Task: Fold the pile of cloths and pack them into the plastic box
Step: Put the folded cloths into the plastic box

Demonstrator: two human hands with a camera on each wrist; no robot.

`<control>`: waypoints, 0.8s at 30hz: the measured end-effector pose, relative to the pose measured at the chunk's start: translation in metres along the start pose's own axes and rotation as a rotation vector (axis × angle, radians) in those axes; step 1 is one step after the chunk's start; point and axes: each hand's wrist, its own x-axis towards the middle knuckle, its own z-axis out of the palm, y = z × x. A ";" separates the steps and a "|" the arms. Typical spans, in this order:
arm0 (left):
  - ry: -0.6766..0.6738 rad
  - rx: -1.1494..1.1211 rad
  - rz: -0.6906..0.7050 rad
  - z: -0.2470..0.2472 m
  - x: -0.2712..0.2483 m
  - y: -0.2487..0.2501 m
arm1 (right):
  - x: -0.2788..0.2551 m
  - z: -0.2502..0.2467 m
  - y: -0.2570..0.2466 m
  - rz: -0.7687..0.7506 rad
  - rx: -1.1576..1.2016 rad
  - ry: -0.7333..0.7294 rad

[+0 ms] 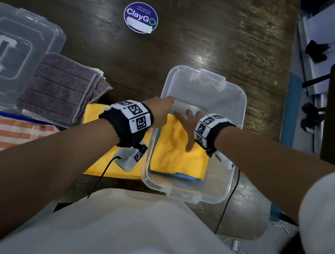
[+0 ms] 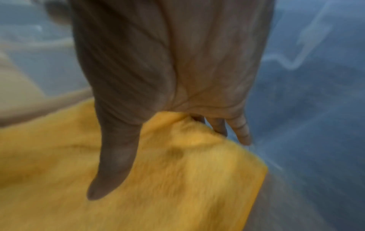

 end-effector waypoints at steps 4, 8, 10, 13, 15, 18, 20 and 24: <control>0.005 -0.033 0.010 -0.001 0.000 0.000 | 0.020 0.032 -0.011 -0.001 0.144 -0.084; -0.008 -0.065 -0.001 -0.001 0.001 0.002 | 0.001 0.033 -0.023 -0.022 0.133 -0.076; -0.026 -0.076 -0.007 -0.001 0.003 0.003 | -0.004 0.037 -0.029 -0.023 0.116 -0.066; -0.035 -0.095 -0.002 -0.003 0.003 0.003 | -0.007 0.034 -0.029 -0.011 0.112 -0.083; -0.025 -0.108 -0.005 -0.004 0.002 0.002 | -0.014 0.024 -0.029 -0.008 0.112 -0.078; -0.014 -0.118 -0.005 -0.004 0.000 0.002 | -0.030 0.012 -0.034 0.014 0.100 -0.007; -0.007 -0.114 -0.007 -0.003 0.000 0.002 | -0.041 0.007 -0.043 0.041 0.086 0.080; 0.000 -0.087 -0.011 -0.003 -0.001 0.004 | -0.062 0.013 -0.075 0.031 0.181 0.088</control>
